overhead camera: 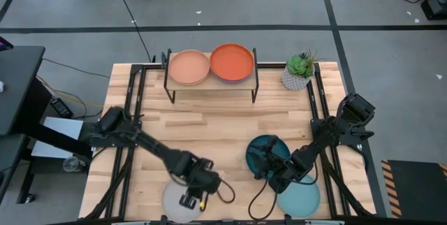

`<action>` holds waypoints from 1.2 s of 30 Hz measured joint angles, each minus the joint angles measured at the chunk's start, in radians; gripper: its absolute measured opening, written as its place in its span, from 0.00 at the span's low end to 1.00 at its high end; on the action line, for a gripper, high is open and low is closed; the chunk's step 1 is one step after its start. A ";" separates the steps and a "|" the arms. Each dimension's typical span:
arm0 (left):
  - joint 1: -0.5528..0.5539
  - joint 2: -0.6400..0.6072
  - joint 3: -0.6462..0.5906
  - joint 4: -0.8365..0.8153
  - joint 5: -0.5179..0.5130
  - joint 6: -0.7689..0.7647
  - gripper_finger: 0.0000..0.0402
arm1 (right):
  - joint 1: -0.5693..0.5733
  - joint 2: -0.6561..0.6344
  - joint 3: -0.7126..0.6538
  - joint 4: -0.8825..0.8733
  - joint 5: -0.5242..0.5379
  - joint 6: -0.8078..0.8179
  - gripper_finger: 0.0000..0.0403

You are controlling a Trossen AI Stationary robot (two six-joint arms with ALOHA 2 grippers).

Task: Place and stack plates onto a shelf
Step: Stack the gray plate on top of the brown plate on the shelf

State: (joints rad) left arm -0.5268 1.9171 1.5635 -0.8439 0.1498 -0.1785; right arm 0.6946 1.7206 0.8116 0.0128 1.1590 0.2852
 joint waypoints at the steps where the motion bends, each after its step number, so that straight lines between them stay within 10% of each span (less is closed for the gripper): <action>1: -0.015 0.000 0.000 0.018 -0.010 -0.031 0.35 | -0.003 0.000 0.000 0.000 0.000 0.000 0.33; 12: -0.059 0.035 0.000 0.127 -0.038 -0.383 0.35 | -0.031 0.000 0.000 0.013 -0.012 -0.023 0.33; 23: -0.059 0.171 -0.001 -0.049 0.036 -0.286 0.35 | -0.035 0.000 0.000 0.024 -0.028 -0.042 0.33; 36: -0.029 0.213 0.000 -0.178 -0.288 -0.231 0.35 | -0.035 0.000 0.000 0.067 -0.035 -0.078 0.33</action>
State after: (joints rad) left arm -0.5560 2.1300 1.5631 -1.0224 -0.1380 -0.4098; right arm 0.6594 1.7206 0.8112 0.0797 1.1244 0.2073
